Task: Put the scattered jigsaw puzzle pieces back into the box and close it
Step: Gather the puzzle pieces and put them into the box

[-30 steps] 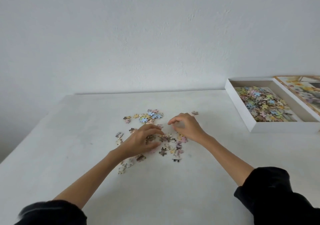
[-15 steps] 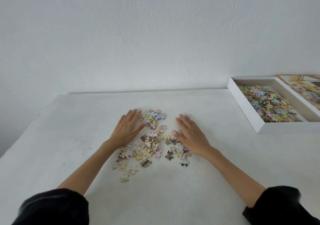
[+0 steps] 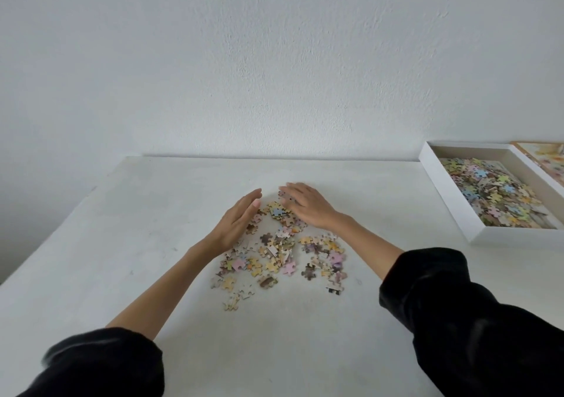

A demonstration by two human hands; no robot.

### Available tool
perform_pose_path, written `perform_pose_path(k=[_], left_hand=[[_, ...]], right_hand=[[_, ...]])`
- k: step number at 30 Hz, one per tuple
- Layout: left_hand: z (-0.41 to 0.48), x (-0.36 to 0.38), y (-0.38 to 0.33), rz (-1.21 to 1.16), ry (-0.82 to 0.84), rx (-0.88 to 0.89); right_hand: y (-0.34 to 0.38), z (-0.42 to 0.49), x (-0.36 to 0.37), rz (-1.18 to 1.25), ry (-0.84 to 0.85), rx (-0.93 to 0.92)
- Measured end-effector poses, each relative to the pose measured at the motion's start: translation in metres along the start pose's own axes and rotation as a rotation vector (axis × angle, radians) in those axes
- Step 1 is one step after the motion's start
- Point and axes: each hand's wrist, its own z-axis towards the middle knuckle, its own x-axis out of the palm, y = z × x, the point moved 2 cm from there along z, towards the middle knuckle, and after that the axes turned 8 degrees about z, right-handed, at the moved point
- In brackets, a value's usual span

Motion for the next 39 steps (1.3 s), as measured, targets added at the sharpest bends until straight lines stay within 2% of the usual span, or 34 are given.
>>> perform_pose_path(k=[4, 7, 11, 14, 19, 21, 25, 39], left_hand=[[0.000, -0.001, 0.000, 0.002, -0.014, -0.004], [-0.003, -0.003, -0.001, 0.023, 0.005, -0.001], [-0.021, -0.011, -0.002, 0.034, 0.161, 0.002], [-0.043, -0.022, 0.003, 0.165, 0.283, 0.043], [-0.082, -0.021, 0.014, 0.422, 0.371, 0.126], [-0.090, -0.012, 0.012, 0.546, 0.315, 0.190], [-0.081, -0.001, 0.008, 0.606, 0.139, 0.180], [-0.036, 0.016, -0.001, 0.570, 0.032, 0.106]], right_hand=[[0.000, -0.005, 0.011, -0.100, -0.002, -0.104], [0.003, -0.025, 0.013, -0.079, 0.003, -0.140], [0.002, -0.065, 0.003, 0.042, -0.033, -0.104], [-0.007, -0.103, 0.002, 0.034, 0.049, -0.065], [-0.013, -0.143, 0.007, -0.132, 0.107, -0.041], [-0.010, -0.145, 0.010, -0.189, 0.096, -0.043], [-0.004, -0.130, 0.014, -0.226, 0.051, -0.020], [-0.002, -0.091, 0.018, -0.139, -0.003, -0.005]])
